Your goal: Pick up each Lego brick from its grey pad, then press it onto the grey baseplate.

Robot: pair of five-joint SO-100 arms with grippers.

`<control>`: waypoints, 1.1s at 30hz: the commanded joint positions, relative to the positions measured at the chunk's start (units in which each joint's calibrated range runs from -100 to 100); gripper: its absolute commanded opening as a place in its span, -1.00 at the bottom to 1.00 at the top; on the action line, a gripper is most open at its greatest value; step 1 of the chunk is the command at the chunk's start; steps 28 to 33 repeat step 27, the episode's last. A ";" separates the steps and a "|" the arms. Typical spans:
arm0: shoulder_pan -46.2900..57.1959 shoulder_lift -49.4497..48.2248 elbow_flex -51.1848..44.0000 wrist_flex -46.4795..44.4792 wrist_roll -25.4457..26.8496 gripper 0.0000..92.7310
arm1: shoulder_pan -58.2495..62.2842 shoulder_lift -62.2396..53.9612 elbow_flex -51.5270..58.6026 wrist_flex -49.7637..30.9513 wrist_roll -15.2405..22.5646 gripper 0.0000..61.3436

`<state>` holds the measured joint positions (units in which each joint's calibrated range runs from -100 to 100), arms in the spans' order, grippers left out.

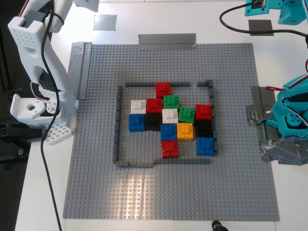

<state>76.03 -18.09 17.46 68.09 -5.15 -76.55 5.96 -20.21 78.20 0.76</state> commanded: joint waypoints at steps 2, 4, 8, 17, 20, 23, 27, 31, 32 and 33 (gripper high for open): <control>-0.55 -0.37 -0.26 -0.47 0.09 -1.00 | 0.05 -4.67 -1.05 -0.09 -0.05 -1.00; -0.55 -0.37 -0.26 -0.47 0.00 -1.00 | 0.19 -4.67 -1.05 0.00 0.10 -1.00; -0.55 -0.28 -0.26 -0.47 -0.10 -1.00 | 0.19 -5.10 -0.96 0.40 0.10 -1.00; -0.62 -0.19 -0.17 -0.31 -0.25 -1.00 | 0.12 -5.19 -0.42 0.32 0.00 -1.00; -0.55 -0.19 -0.17 0.10 -0.20 -1.00 | 0.12 -5.27 -0.15 0.08 0.00 -1.00; -0.47 -0.28 0.64 0.18 -0.05 -1.00 | 0.12 -5.27 -0.06 0.00 0.00 -1.00; -0.40 -0.88 1.72 0.10 -0.05 -1.00 | 0.05 -5.27 -0.06 -0.33 -0.15 -1.00; -0.40 -0.88 1.72 0.10 -0.05 -1.00 | 0.05 -5.27 -0.06 -0.33 -0.15 -1.00; -0.40 -0.88 1.72 0.10 -0.05 -1.00 | 0.05 -5.27 -0.06 -0.33 -0.15 -1.00; -0.40 -0.88 1.72 0.10 -0.05 -1.00 | 0.05 -5.27 -0.06 -0.33 -0.15 -1.00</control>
